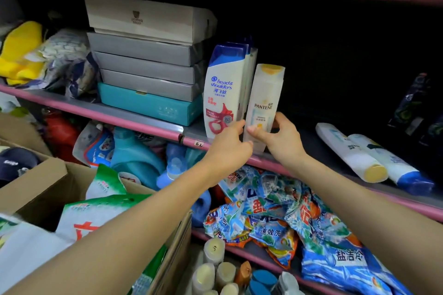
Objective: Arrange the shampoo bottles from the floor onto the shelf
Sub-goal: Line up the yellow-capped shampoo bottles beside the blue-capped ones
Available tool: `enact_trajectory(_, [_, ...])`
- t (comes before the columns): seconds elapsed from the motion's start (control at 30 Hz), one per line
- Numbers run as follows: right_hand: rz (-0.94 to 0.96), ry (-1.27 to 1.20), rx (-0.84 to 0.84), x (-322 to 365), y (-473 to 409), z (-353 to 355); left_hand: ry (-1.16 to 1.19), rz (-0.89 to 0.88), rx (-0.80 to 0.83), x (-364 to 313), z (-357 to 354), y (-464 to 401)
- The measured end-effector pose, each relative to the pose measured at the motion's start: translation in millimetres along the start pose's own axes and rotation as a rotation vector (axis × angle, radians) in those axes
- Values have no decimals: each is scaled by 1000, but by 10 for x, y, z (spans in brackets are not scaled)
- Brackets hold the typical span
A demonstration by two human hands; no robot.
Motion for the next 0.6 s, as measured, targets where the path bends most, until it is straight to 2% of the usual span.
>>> enact_trajectory(0.17, [29, 125, 99, -100, 50, -72, 32, 58, 16, 32, -61, -28])
enact_trajectory(0.6, [-12, 168, 108, -137, 68, -43, 14, 93, 36, 111, -100, -14])
Point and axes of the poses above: each hand's wrist, its own y-axis away from the middle knuckle, its own z-axis out of the back of the hand, x = y × z, the point moved 9 cm from there along -y, towards the middle knuckle, and after that the axes turned 12 degrees about -x, right-handed, at the moved point
